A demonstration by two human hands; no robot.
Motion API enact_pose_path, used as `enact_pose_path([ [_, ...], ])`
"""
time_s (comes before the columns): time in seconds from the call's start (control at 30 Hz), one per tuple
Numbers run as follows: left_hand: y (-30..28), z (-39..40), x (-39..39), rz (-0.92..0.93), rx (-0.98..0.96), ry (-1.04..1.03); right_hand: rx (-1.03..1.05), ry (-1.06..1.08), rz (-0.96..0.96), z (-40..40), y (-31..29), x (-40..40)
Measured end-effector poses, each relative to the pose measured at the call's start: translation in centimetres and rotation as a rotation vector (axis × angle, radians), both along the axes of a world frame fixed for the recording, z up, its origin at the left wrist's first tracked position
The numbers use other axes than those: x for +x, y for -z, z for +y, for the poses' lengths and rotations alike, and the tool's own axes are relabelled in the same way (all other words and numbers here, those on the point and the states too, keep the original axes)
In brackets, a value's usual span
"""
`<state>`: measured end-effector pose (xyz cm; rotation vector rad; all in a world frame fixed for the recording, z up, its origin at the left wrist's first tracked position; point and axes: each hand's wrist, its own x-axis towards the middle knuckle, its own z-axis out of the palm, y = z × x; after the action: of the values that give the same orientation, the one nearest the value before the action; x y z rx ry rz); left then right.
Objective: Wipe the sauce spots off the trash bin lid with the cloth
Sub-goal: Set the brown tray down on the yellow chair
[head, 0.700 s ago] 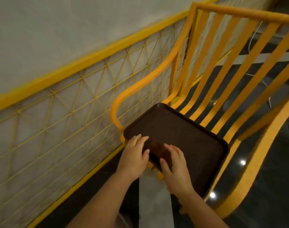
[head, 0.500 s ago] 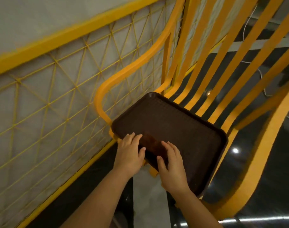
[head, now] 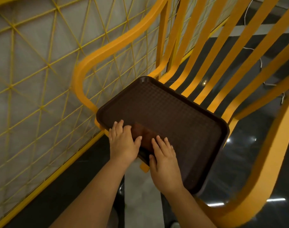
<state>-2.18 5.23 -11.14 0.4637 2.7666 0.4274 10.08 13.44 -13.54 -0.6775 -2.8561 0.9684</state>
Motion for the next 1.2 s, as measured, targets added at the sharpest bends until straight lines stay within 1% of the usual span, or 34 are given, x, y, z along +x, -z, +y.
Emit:
enact_pose_path([
  [0.07, -0.9, -0.1, 0.2, -0.071, 0.185, -0.047, -0.016, 0.030, 0.031, -0.2, -0.2, -0.2],
  [0.13, -2.3, 0.0, 0.7, -0.222, 0.393, -0.144, -0.031, 0.062, 0.090, -0.4, -0.6, -0.5],
  [0.27, -4.3, 0.3, 1.5, -0.484, 0.754, -0.376, -0.059, 0.042, 0.203, -0.7, -1.3, -1.8],
  [0.33, -5.4, -0.1, 1.5, -0.625, 0.915, -0.510, -0.156, 0.060, 0.256, -0.8, -1.8, -2.2],
  [0.4, -6.1, -1.0, 1.3, -0.669, 0.960, -0.588, -0.366, 0.122, 0.313, -0.9, -2.9, -2.3],
  [0.5, -6.0, -3.1, 1.3, -0.573, 0.876, -0.651, -0.623, 0.220, 0.309, -1.6, -4.5, -2.4],
  [0.53, -5.8, -3.8, 1.5, -0.558, 0.841, -0.671, -0.727, 0.245, 0.286, -1.8, -5.0, -2.3],
  [0.57, -5.6, -4.5, 1.9, -0.580, 0.808, -0.687, -0.856, 0.258, 0.259, -2.1, -5.7, -2.2],
  [0.63, -5.2, -6.0, 2.8, -0.741, 0.798, -0.700, -1.095, 0.234, 0.193, -2.9, -7.0, -1.8],
  [0.7, -5.6, -7.5, 4.0, -0.946, 0.925, -0.699, -1.219, 0.175, 0.127, -3.9, -7.9, -1.3],
  [0.73, -5.8, -8.3, 4.6, -0.988, 1.002, -0.699, -1.251, 0.152, 0.098, -4.5, -8.1, -1.0],
  [0.8, -5.8, -9.9, 5.8, -0.939, 1.139, -0.716, -1.262, 0.128, 0.071, -5.8, -7.9, -0.4],
  [0.87, -5.5, -11.2, 7.1, -0.820, 1.253, -0.777, -1.223, 0.139, 0.080, -7.3, -7.4, 0.2],
  [0.93, -5.3, -12.3, 8.4, -0.710, 1.324, -0.871, -1.173, 0.166, 0.095, -8.9, -6.9, 0.7],
  [1.07, -4.8, -14.5, 11.8, -0.540, 1.343, -1.028, -1.142, 0.161, 0.027, -11.5, -6.0, 2.2],
  [1.2, -3.9, -17.0, 15.6, -0.510, 1.348, -1.152, -1.115, 0.093, -0.086, -13.9, -4.8, 4.5],
])
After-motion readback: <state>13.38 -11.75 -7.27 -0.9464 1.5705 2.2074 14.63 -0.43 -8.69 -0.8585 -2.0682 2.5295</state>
